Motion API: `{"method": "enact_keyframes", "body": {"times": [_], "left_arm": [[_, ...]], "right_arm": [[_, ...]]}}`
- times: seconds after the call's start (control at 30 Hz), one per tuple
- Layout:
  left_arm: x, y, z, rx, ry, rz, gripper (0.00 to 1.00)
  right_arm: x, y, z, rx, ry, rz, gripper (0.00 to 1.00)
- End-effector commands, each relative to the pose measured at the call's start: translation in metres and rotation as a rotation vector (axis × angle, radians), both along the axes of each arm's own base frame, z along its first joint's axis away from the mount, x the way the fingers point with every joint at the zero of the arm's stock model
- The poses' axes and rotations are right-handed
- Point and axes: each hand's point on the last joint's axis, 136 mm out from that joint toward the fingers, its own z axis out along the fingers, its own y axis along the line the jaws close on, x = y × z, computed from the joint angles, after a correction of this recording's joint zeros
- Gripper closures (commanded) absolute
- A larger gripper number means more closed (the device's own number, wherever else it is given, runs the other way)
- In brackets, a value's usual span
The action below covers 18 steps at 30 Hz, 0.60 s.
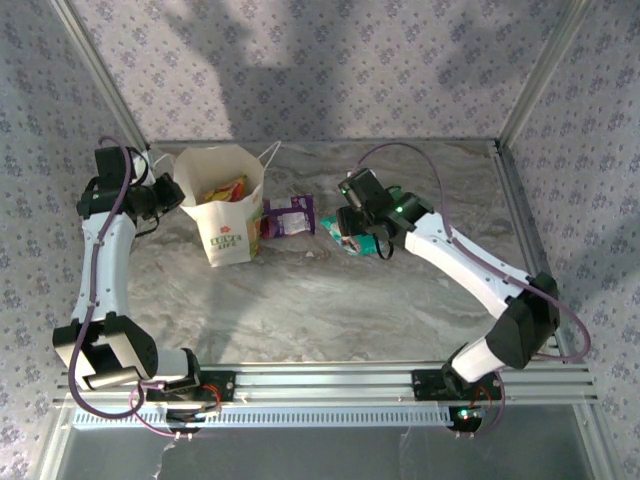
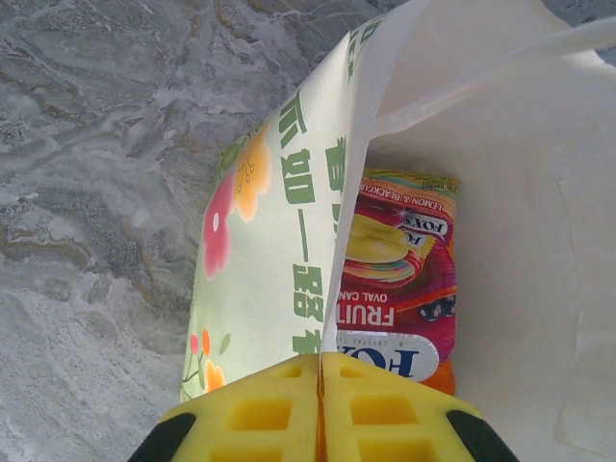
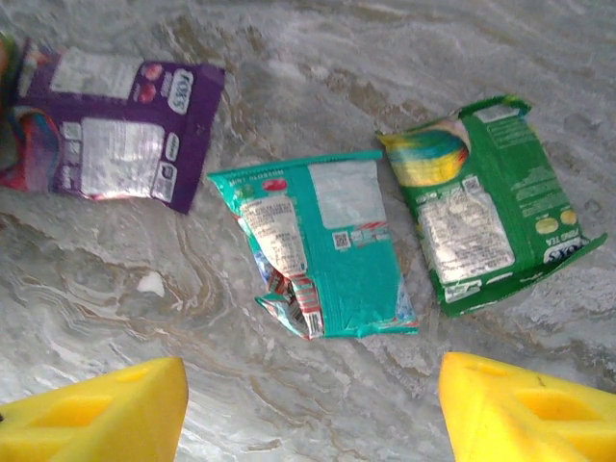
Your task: Place the snacks into the paper bag
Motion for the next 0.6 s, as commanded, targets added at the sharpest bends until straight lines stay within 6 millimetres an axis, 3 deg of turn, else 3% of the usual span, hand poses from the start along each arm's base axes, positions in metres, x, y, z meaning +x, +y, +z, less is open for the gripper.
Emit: {"method": "enact_keyframes", "body": {"times": [0.0,0.57], "left_arm": [[-0.011,0.000,-0.013,0.006,0.058,-0.010,0.90],[-0.011,0.000,-0.017,0.008,0.073,-0.013,0.90]], "right_arm": [[-0.001,-0.008,-0.021,-0.060,0.053,-0.029,0.28],[0.012,0.006,-0.084,-0.193,0.195,-0.023,0.25]]}}
